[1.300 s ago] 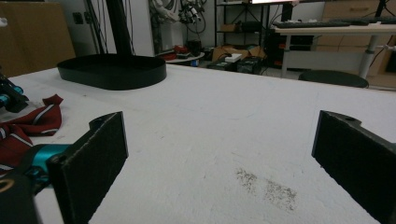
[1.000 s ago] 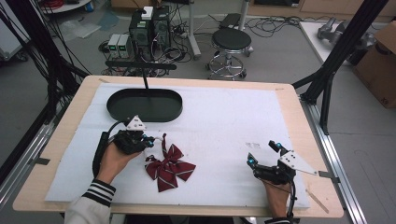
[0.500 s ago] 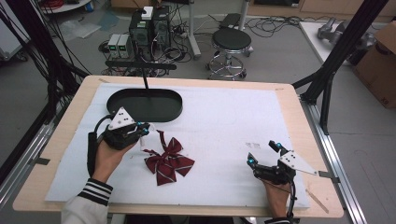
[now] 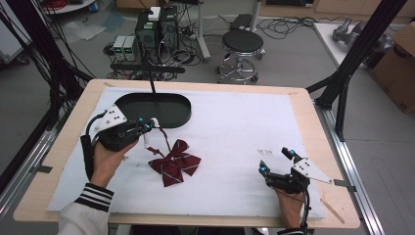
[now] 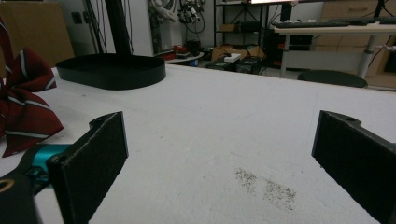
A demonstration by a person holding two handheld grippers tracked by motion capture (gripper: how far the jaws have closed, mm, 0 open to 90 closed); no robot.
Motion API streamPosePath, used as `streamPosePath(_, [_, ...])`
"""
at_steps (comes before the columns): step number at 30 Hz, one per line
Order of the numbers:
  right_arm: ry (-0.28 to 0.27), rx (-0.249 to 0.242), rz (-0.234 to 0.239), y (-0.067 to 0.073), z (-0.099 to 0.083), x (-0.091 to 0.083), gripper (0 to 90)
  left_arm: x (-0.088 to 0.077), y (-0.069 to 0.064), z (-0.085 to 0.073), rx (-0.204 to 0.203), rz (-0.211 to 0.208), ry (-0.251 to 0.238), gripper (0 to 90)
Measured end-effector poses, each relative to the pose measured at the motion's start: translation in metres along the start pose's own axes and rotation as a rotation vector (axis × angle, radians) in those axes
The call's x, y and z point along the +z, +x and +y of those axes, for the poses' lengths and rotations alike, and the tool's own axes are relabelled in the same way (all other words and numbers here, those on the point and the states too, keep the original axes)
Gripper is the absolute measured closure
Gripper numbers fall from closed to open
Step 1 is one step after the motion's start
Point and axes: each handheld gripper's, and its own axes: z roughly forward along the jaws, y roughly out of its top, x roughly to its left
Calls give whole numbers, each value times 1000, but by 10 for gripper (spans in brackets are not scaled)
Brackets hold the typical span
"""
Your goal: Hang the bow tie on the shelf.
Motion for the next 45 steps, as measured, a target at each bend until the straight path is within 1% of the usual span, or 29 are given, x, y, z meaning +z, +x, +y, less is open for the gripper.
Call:
streamPosePath(2, [-1, 0, -1, 0, 0, 0, 25, -2, 3, 5, -8, 3, -17, 866])
streamPosePath(6, [0, -2, -3, 0, 0, 0, 25, -5, 11, 17, -12, 12, -42, 867])
streamPosePath(11, [1, -6, -3, 1, 0, 1, 24, -4, 22, 33, -13, 30, -60, 866])
streamPosePath(13, [1, -3, -5, 0, 0, 1, 25, -4, 27, 38, -20, 33, -66, 866])
streamPosePath(16, [1, -4, -3, 0, 0, 1, 25, -3, 36, 48, -27, 44, -82, 867])
streamPosePath(20, [1, -2, -1, 0, 0, 0, 25, 1, 48, 58, -25, 62, -90, 866])
streamPosePath(24, [0, 6, -2, 0, 0, 0, 25, 4, 58, 62, -40, 73, -110, 866])
streamPosePath(26, [0, 7, -2, -1, 0, 0, 25, 5, 65, 63, -59, 76, -120, 867])
streamPosePath(30, [-1, 5, -4, 0, 0, 0, 25, 7, 77, 66, -72, 100, -125, 866])
streamPosePath(32, [2, 1, -4, 0, 0, 1, 25, 9, 83, 68, -74, 114, -125, 866])
streamPosePath(35, [3, 8, -5, 0, 0, 0, 25, 12, 93, 73, -73, 136, -117, 866])
streamPosePath(38, [1, 7, -6, 0, 0, 0, 25, 13, 101, 78, -82, 157, -127, 865])
streamPosePath(39, [1, 7, -5, -1, 0, 0, 24, 14, 104, 80, -81, 160, -123, 865])
streamPosePath(42, [2, 12, -5, 0, 0, 0, 25, 13, 109, 87, -74, 177, -115, 865])
streamPosePath(44, [2, 13, -5, 0, 0, 0, 25, 12, 113, 89, -82, 188, -124, 864])
streamPosePath(45, [2, 13, -6, 0, 0, 0, 25, 11, 115, 91, -79, 195, -123, 864])
